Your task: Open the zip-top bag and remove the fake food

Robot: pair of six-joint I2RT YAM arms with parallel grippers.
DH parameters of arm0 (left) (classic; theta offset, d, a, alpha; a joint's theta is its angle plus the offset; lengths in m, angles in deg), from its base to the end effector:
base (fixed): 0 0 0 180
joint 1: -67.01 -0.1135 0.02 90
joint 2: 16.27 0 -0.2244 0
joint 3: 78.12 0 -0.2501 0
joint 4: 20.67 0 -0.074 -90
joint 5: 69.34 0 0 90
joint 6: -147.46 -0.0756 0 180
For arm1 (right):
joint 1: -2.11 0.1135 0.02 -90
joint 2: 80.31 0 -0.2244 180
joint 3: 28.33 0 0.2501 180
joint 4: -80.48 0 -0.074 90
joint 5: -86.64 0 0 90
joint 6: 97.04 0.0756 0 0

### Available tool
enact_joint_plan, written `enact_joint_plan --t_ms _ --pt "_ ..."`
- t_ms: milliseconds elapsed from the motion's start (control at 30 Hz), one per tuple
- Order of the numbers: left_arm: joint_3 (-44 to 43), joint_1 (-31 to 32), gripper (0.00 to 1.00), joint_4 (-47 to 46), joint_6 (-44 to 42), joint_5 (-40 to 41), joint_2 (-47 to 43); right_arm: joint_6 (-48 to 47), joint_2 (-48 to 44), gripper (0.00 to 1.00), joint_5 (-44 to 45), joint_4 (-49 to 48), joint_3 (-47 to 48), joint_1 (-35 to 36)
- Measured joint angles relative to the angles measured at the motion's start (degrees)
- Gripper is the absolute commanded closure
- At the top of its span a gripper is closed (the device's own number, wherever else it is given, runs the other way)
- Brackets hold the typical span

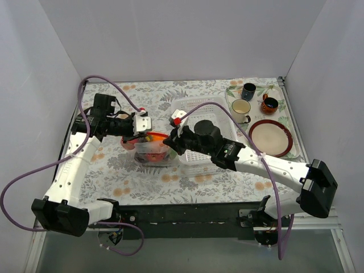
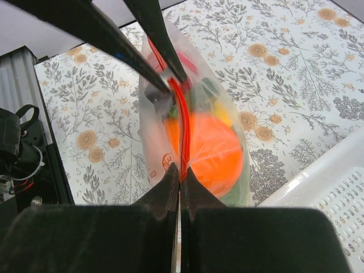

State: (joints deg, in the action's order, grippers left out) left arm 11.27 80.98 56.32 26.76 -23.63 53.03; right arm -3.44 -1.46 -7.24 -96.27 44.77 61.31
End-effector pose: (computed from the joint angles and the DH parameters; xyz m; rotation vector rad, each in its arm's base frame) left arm 0.2259 -0.1106 0.3085 1.1528 2.0377 -0.8310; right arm 0.1866 0.3230 0.2852 -0.8885 1.5732 0.8559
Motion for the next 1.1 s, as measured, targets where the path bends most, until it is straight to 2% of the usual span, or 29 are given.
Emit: enact_joint_plan --t_ms 67,200,333,433,700,767,800,933,967,1100 --pt "1.38 -3.96 0.97 0.04 -1.14 0.74 -0.28 0.0 -0.85 0.99 0.81 -0.39 -1.29 -0.09" --pt "1.97 -15.78 0.98 1.18 -4.42 1.11 1.33 0.07 -2.01 0.99 1.42 -1.33 -2.89 -0.35" --pt "-1.84 -27.82 0.98 4.83 -8.13 -0.46 7.96 0.26 -2.12 0.99 1.14 -1.84 -2.89 -0.35" --pt "-3.32 -31.15 0.98 7.21 -9.42 -2.27 11.5 0.57 -2.1 0.99 0.7 -1.95 -2.89 -0.35" --pt "-3.19 -34.97 0.99 8.31 -9.44 -5.99 10.51 0.79 -2.1 0.99 0.24 -2.73 -2.89 -0.31" --pt "-4.02 -35.87 0.99 9.53 -8.76 -7.32 11.21 0.85 -2.05 0.93 -0.07 -2.97 -2.89 -0.31" --pt "-5.18 -36.2 0.99 10.47 -8.33 -8.31 11.93 0.87 -1.95 0.81 -0.35 -2.99 -2.89 -0.31" --pt "-8.68 -37.59 0.99 10.91 -6.91 -10.93 12.98 0.92 -0.87 0.61 -0.98 -1.44 -2.16 -0.33" --pt "-9.25 -37.99 0.99 10.73 -6.27 -12.09 12.81 0.98 -0.61 0.54 -0.98 -0.85 -1.68 -0.33" --pt "-9.68 -38.66 0.97 10.4 -4.31 -17.0 11.02 0.44 0.31 0.43 -0.02 1.57 0.5 -0.17"
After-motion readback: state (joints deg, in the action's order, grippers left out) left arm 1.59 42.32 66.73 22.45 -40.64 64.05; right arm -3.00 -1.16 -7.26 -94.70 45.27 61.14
